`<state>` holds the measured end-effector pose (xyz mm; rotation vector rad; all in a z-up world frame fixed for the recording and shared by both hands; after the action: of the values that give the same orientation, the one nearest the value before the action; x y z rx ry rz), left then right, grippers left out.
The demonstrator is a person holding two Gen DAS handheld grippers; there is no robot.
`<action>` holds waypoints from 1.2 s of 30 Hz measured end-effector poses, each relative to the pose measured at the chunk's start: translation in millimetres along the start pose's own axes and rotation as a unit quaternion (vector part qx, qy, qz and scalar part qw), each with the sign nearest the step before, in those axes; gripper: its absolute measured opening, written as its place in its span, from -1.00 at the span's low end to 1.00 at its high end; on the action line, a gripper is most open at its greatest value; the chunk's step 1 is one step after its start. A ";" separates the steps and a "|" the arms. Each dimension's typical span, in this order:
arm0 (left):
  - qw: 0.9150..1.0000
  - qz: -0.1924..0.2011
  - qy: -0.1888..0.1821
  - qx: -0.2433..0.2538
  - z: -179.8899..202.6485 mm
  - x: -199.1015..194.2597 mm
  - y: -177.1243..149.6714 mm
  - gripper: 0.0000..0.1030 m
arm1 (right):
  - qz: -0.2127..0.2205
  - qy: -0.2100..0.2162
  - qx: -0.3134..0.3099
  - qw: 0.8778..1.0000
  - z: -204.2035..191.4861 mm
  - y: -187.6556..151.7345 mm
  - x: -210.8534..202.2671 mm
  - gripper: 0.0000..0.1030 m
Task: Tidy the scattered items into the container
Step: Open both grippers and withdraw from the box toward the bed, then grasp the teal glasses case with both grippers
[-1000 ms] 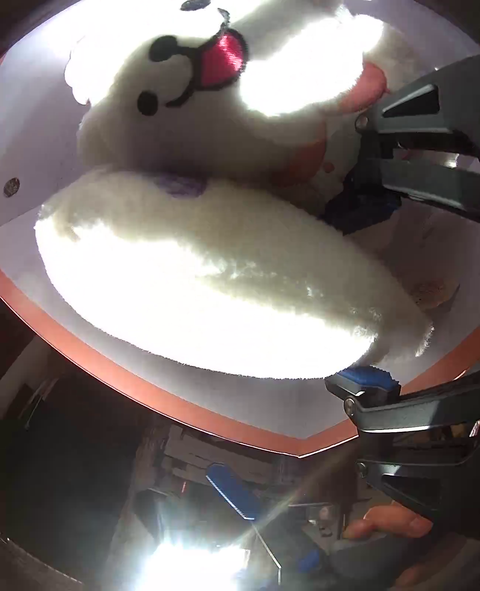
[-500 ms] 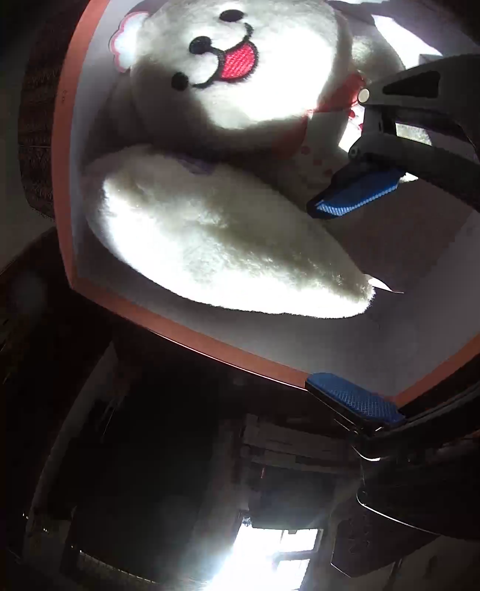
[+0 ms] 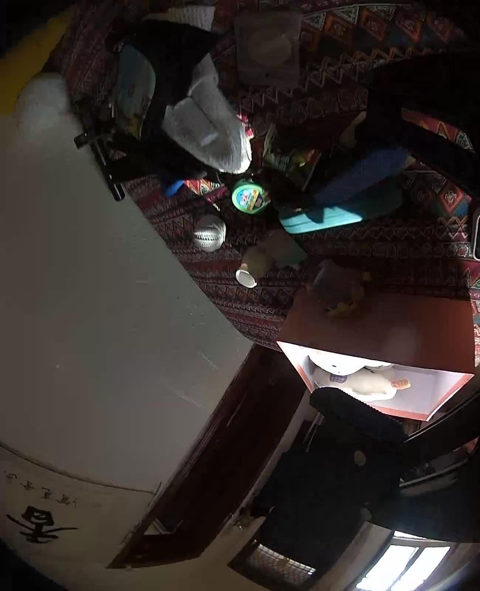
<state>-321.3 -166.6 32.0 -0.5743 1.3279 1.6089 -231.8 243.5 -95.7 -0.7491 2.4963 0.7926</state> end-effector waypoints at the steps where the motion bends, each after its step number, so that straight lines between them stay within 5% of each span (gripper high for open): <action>1: 1.000 -0.007 -0.006 0.023 26.3 9.4 -3.6 0.79 | 0.010 0.002 0.019 1.000 19.6 -1.6 -6.2 0.96; 8: 0.986 -0.114 -0.025 0.122 166.4 125.0 -57.5 0.79 | 0.020 -0.020 0.087 0.996 105.3 5.8 -55.0 0.92; 13: 0.981 -0.136 0.028 0.132 193.6 192.0 -67.9 0.79 | 0.029 -0.032 0.068 0.997 127.1 10.6 -64.8 0.92; 18: 0.973 -0.165 0.042 0.155 203.3 227.1 -85.1 0.77 | -0.017 -0.012 0.082 0.996 142.3 7.2 -40.7 0.86; 19: 0.972 -0.165 0.045 0.158 201.3 230.2 -88.0 0.67 | -0.023 -0.007 0.080 0.996 141.0 7.5 -36.6 0.85; 20: 0.973 -0.168 0.040 0.153 196.9 232.2 -89.5 0.20 | -0.027 -0.003 0.076 0.997 138.8 8.2 -31.7 0.85; 21: 0.974 -0.181 0.013 0.136 192.8 234.2 -91.2 -0.18 | -0.032 -0.004 0.070 0.997 136.1 9.0 -26.4 0.82; 22: 0.974 -0.193 -0.015 0.115 188.0 234.7 -91.9 -0.24 | -0.037 -0.005 0.066 0.997 133.5 9.5 -19.8 0.79; 28: 0.972 -0.205 -0.087 0.079 169.8 220.7 -87.3 -0.31 | -0.101 0.054 0.101 0.988 128.3 -9.9 28.5 0.70; 36: 0.950 -0.218 -0.225 -0.005 157.3 192.1 -77.7 -0.32 | -0.139 0.142 0.157 0.967 126.4 -32.2 49.2 0.71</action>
<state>-308.3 47.4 -115.4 -0.4335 0.7869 1.2800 -222.8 281.8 -229.4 -1.1258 2.5899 0.1934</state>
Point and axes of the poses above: each gripper's, at about its wrist camera, not at the fingertips, and x roughly the way its jaws point, z to its right, y to its top, the point moved 6 cm from there along x, roughly the way its jaws point, and after that the axes turned 8 degrees about -z, right-handed, at the moved point
